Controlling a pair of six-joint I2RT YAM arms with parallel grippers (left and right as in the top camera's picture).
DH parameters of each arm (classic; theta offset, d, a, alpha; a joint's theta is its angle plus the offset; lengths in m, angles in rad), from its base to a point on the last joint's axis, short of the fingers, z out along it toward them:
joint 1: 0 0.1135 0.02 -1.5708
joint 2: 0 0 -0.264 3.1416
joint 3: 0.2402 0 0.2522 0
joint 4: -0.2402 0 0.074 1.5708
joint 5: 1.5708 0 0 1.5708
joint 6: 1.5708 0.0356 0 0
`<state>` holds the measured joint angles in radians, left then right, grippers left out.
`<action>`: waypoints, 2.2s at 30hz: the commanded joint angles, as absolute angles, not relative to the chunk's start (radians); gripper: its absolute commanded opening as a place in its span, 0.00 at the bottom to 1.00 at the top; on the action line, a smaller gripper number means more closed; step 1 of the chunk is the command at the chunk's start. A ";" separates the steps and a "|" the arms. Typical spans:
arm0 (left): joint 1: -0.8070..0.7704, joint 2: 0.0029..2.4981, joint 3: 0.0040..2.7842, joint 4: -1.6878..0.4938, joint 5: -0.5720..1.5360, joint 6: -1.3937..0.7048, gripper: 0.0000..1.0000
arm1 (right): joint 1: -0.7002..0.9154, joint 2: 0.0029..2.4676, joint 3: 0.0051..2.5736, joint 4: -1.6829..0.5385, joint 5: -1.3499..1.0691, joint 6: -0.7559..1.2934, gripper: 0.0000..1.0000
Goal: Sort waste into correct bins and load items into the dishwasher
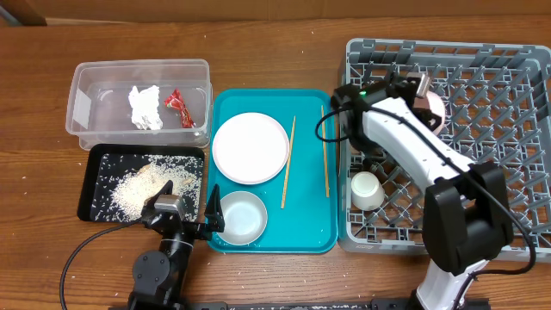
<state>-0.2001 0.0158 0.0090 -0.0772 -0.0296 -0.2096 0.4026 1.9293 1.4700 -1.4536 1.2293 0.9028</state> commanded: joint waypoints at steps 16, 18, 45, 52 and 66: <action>-0.190 0.006 0.005 -0.074 -0.022 -0.213 1.00 | 0.366 1.949 1.487 -1.666 1.346 1.157 0.04; -0.190 0.006 0.005 -0.074 -0.022 -0.213 1.00 | 0.326 1.949 1.487 -1.651 1.337 1.156 0.04; -0.190 0.006 0.005 -0.074 -0.022 -0.213 1.00 | 0.323 2.016 1.485 -1.600 1.267 1.013 0.04; -0.190 0.006 0.005 -0.074 -0.022 -0.213 1.00 | 0.374 2.022 1.489 -1.633 1.305 1.018 0.32; -0.190 0.006 0.005 -0.074 -0.022 -0.213 1.00 | 0.556 1.944 1.666 -1.695 1.186 1.136 0.90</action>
<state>-0.2001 0.0158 0.0090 -0.0776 -0.0296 -0.2096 0.5163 2.0090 1.6112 -1.6943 1.2060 1.1126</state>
